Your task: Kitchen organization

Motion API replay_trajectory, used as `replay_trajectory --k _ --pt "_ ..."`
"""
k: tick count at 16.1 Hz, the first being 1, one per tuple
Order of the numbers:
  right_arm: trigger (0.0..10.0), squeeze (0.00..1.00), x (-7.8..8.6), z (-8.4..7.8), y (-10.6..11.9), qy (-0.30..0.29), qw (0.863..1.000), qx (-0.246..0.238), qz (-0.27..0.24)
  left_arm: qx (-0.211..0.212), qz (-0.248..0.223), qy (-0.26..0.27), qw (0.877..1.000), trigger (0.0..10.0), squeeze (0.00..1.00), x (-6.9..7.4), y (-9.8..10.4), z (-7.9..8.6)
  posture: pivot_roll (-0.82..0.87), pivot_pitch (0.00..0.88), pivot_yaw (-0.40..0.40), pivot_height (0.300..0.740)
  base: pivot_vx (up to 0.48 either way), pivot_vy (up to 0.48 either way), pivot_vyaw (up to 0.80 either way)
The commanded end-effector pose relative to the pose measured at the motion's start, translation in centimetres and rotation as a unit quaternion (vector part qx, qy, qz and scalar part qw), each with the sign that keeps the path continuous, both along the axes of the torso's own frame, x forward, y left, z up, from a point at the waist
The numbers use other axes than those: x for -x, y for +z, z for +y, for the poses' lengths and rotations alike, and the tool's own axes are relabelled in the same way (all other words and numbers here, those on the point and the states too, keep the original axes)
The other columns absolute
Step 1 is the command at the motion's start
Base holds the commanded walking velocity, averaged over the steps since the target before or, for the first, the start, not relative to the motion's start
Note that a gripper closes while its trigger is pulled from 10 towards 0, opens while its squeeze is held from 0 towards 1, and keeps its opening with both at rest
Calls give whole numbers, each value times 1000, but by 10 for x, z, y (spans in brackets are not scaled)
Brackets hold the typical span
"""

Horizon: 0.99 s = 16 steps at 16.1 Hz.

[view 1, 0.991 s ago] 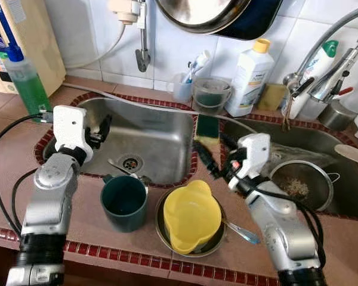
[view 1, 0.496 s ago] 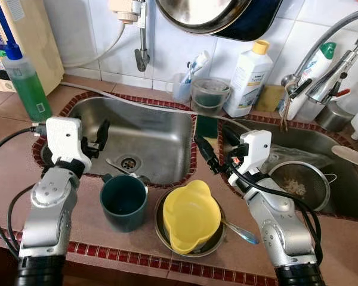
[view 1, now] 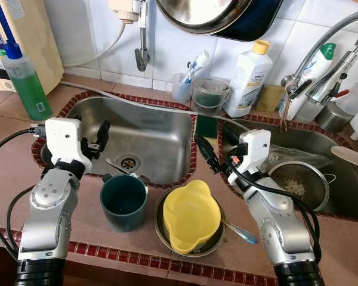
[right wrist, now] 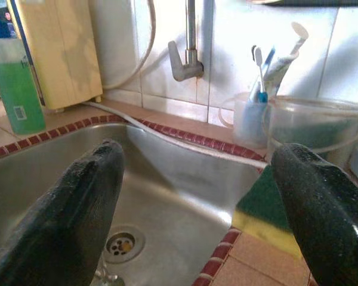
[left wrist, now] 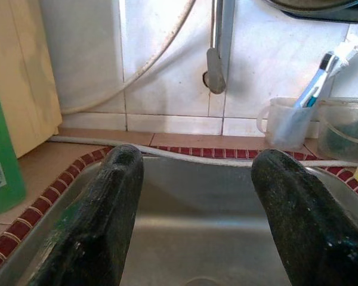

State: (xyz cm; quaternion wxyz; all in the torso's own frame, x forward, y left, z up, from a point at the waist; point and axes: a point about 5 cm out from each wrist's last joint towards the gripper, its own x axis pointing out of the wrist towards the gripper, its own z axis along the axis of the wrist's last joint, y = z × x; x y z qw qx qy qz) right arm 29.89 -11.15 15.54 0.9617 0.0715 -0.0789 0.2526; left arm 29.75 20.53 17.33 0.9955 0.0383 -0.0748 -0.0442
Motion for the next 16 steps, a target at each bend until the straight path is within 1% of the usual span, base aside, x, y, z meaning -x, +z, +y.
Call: replay_trajectory --k 1,2,14,16 --pt "10000 0 -2 -4 -1 -7 1000 6 0 -3 -7 -6 1000 10000 0 -1 6 -4 55 0 -100 740 0 0 0" --pt "10000 0 -3 -4 -1 -8 1000 5 0 -3 -7 -7 1000 10000 0 -2 7 -4 55 0 -99 740 0 0 0" --pt "10000 0 -4 -5 0 -10 1000 6 -4 -5 -2 -11 1000 10000 0 -5 6 -7 49 0 -100 740 -313 0 0" --pt "10000 0 -4 -4 0 -9 1000 6 -4 -5 -4 -11 1000 10000 0 -5 6 -7 50 0 -100 740 0 0 0"
